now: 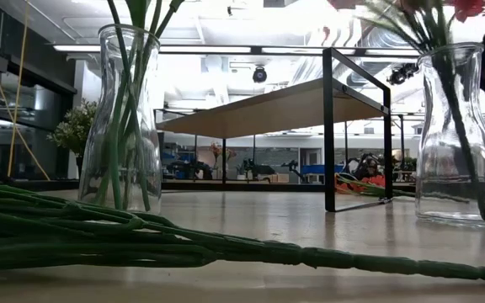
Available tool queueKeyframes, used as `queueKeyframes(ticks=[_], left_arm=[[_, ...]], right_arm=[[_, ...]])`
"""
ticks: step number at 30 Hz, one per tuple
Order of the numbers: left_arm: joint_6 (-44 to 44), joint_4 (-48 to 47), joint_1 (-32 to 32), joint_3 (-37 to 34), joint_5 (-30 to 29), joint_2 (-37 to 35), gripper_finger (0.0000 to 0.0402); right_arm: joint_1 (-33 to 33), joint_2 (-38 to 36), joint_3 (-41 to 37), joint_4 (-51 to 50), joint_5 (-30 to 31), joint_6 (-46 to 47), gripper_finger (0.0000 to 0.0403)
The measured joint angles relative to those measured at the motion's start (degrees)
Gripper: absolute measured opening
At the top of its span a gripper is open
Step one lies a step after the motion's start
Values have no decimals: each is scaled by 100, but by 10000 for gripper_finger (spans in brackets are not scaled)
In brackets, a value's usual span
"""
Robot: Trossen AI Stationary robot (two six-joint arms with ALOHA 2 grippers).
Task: Pick and place flowers into a vace then onto a shelf
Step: Put the orange flowers into the right transparent vase
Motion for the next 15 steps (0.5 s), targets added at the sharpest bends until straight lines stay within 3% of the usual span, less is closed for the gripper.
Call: queueKeyframes(ticks=[7,15], left_arm=[[0,0,0,0,25,0,156],[96,-2,1,1,34,0,156]], right_arm=[[0,-18,0,-520,-395,770,138],[1,-18,0,-1454,-999,2400,138]])
